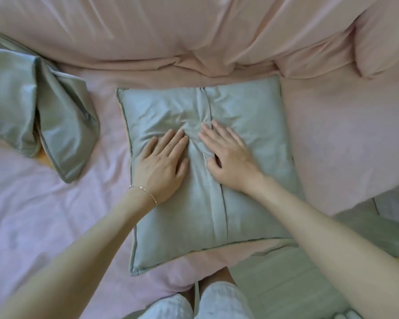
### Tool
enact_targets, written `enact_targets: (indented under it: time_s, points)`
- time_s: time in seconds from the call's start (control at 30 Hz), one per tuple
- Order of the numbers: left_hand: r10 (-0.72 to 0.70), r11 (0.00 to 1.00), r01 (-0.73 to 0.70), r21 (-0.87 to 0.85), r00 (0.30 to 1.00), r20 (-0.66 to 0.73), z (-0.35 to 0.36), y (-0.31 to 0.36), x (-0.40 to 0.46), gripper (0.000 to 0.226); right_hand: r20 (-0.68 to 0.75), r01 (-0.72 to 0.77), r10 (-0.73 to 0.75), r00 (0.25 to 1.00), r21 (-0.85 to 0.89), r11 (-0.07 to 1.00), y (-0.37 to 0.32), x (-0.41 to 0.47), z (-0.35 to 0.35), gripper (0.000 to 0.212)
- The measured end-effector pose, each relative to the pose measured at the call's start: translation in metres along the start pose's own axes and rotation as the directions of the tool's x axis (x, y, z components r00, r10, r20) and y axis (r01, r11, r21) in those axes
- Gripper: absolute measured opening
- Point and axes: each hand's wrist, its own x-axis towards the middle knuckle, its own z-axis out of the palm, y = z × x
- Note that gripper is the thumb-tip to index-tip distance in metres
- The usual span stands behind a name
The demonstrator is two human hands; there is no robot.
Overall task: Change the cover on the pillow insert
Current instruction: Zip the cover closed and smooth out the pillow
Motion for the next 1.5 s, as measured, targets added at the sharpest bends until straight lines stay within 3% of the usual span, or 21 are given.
enact_targets:
  time_s: [0.03, 0.1, 0.2, 0.3, 0.4, 0.5, 0.6, 0.7, 0.8, 0.93, 1.0, 1.07, 1.13, 1.17, 1.23, 1.3, 1.4, 1.5]
  points:
    - [0.000, 1.000, -0.001, -0.019, 0.997, -0.080, -0.002, 0.007, -0.013, 0.057, -0.084, -0.024, 0.026, 0.996, 0.023, 0.999, -0.004, -0.017, 0.001, 0.058]
    - [-0.001, 0.999, -0.013, -0.052, 0.965, -0.262, 0.002, 0.022, -0.034, 0.043, -0.113, -0.096, 0.098, 0.989, 0.030, 0.995, -0.012, -0.046, 0.006, 0.057]
    - [0.102, 0.992, -0.121, -0.031, 0.930, -0.353, 0.020, 0.040, -0.048, 0.036, 0.017, -0.199, 0.199, 0.980, 0.004, 0.980, -0.022, -0.071, 0.002, 0.063]
    - [0.168, 0.986, -0.164, 0.039, 0.961, -0.222, 0.032, 0.048, -0.056, 0.035, 0.258, -0.206, 0.232, 0.938, -0.124, 0.971, -0.019, -0.080, -0.002, 0.070]
    - [0.180, 0.982, -0.176, 0.075, 0.982, -0.056, 0.035, 0.054, -0.071, 0.040, 0.370, -0.144, 0.216, 0.904, -0.213, 0.966, -0.022, -0.094, 0.001, 0.078]
    - [0.186, 0.966, -0.213, 0.144, 0.967, 0.175, 0.047, 0.058, -0.081, 0.048, 0.493, -0.185, 0.277, 0.825, -0.227, 0.956, -0.025, -0.103, 0.011, 0.062]
    - [0.103, 0.975, -0.159, 0.153, 0.941, 0.324, 0.052, 0.055, -0.050, 0.062, 0.530, -0.225, 0.357, 0.769, -0.299, 0.927, -0.016, -0.071, 0.020, 0.058]
    - [0.054, 0.986, -0.101, 0.136, 0.950, 0.308, 0.048, 0.042, 0.004, 0.076, 0.496, -0.264, 0.401, 0.770, -0.325, 0.908, 0.007, -0.016, 0.030, 0.059]
    - [-0.021, 0.985, -0.023, 0.169, 0.967, 0.255, 0.045, 0.034, 0.046, 0.053, 0.473, -0.304, 0.414, 0.778, -0.293, 0.907, 0.025, 0.024, 0.035, 0.059]
    - [-0.017, 0.994, 0.003, 0.110, 0.991, 0.135, 0.038, 0.033, 0.049, 0.064, 0.343, -0.292, 0.352, 0.871, -0.214, 0.932, 0.028, 0.025, 0.027, 0.058]
    - [0.060, 0.998, -0.060, 0.000, 0.998, 0.032, 0.025, 0.031, 0.023, 0.065, 0.216, -0.278, 0.277, 0.936, -0.028, 0.960, 0.023, 0.000, 0.013, 0.055]
    - [0.111, 0.991, -0.117, -0.062, 0.990, -0.089, 0.015, 0.031, -0.008, 0.053, -0.038, -0.212, 0.220, 0.975, 0.160, 0.964, 0.012, -0.032, 0.002, 0.049]
    - [0.079, 0.984, -0.110, -0.138, 0.974, -0.213, 0.009, 0.038, -0.034, 0.044, -0.301, -0.184, 0.236, 0.924, 0.191, 0.964, 0.003, -0.063, 0.004, 0.045]
    - [0.047, 0.982, -0.091, -0.163, 0.966, -0.253, 0.010, 0.043, -0.044, 0.043, -0.359, -0.232, 0.294, 0.886, 0.204, 0.951, 0.000, -0.078, 0.010, 0.045]
    - [0.017, 0.985, -0.061, -0.160, 0.964, -0.264, 0.014, 0.054, -0.059, 0.048, -0.366, -0.381, 0.453, 0.813, 0.256, 0.889, -0.012, -0.105, 0.019, 0.048]
    - [0.037, 0.993, -0.059, -0.106, 0.980, -0.197, 0.022, 0.059, -0.069, 0.054, -0.327, -0.462, 0.511, 0.795, 0.219, 0.859, -0.023, -0.126, 0.029, 0.052]
    - [0.104, 0.994, -0.107, -0.005, 0.982, -0.159, 0.035, 0.054, -0.088, 0.052, -0.238, -0.437, 0.442, 0.865, 0.075, 0.896, -0.034, -0.149, 0.037, 0.057]
    - [0.160, 0.985, -0.170, -0.021, 0.957, -0.241, 0.039, 0.050, -0.103, 0.041, -0.113, -0.351, 0.343, 0.933, -0.061, 0.935, -0.039, -0.161, 0.040, 0.062]
